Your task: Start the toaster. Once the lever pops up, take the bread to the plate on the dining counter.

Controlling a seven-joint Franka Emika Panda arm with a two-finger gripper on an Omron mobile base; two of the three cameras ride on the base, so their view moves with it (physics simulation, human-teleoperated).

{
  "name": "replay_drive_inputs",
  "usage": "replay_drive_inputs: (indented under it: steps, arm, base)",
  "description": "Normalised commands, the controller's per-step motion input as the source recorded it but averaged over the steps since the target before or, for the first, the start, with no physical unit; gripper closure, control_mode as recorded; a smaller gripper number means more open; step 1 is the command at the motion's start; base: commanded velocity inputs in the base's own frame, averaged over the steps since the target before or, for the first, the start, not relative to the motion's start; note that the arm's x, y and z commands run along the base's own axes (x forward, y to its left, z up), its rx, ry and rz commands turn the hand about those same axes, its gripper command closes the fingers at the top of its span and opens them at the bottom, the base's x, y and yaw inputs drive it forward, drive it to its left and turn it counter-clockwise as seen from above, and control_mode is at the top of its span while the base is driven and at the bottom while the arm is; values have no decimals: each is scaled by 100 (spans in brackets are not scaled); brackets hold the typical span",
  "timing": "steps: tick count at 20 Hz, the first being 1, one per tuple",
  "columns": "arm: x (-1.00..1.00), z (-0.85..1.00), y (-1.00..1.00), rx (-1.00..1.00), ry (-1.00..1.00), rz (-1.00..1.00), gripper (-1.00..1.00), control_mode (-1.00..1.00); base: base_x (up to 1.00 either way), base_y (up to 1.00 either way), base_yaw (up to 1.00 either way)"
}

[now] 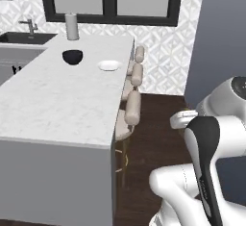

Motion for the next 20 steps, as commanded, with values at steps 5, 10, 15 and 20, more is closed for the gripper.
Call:
replay_drive_inputs:
  steps: [5,10,15,20]
  arm:
    - [0,0,0,0,0,0,100,100]
    - [0,0,0,0,0,0,100,100]
    - [0,0,0,0,0,0,100,100]
    - [0,0,0,0,0,0,100,100]
  base:
    - [75,-100,27]
    - [84,-100,29]
    - [69,-97,30]
    - [48,-100,35]
